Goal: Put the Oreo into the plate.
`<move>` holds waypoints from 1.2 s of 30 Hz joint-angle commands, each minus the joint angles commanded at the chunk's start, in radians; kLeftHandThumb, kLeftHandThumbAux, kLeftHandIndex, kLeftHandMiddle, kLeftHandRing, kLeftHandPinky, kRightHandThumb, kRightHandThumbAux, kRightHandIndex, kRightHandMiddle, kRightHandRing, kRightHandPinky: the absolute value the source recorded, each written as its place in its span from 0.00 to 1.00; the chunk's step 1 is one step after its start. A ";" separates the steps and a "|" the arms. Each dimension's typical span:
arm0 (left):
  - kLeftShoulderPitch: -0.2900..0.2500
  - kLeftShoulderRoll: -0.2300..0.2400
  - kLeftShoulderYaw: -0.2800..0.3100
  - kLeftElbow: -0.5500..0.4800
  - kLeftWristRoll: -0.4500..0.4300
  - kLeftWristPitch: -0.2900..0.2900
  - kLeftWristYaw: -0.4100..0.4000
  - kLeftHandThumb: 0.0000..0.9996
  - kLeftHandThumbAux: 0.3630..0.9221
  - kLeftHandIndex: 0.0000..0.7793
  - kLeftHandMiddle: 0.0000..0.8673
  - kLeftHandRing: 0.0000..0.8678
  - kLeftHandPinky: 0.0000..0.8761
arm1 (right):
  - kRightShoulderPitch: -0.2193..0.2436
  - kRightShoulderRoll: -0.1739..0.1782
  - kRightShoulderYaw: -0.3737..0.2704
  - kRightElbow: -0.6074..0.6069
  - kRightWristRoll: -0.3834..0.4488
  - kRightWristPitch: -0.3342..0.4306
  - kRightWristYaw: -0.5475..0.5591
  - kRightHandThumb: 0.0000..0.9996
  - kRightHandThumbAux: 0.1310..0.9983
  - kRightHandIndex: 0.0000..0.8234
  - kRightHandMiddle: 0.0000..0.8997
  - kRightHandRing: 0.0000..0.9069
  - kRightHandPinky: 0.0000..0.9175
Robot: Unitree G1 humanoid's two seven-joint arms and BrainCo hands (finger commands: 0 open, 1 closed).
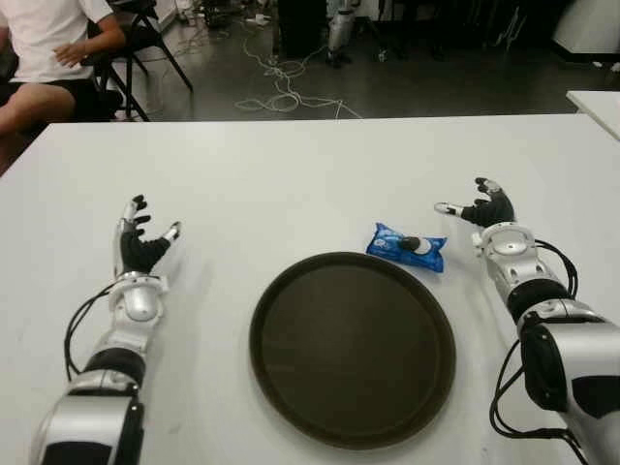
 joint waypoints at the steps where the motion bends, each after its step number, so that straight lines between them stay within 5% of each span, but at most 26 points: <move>1: 0.000 0.000 0.000 -0.001 0.000 0.000 0.000 0.20 0.67 0.11 0.18 0.20 0.23 | 0.000 0.000 0.000 0.000 0.000 0.000 0.000 0.00 0.83 0.17 0.13 0.13 0.11; 36: 0.012 -0.005 0.002 -0.018 -0.006 0.017 0.007 0.23 0.68 0.12 0.19 0.21 0.24 | 0.007 -0.003 0.018 -0.005 -0.001 -0.005 0.005 0.00 0.80 0.16 0.12 0.11 0.09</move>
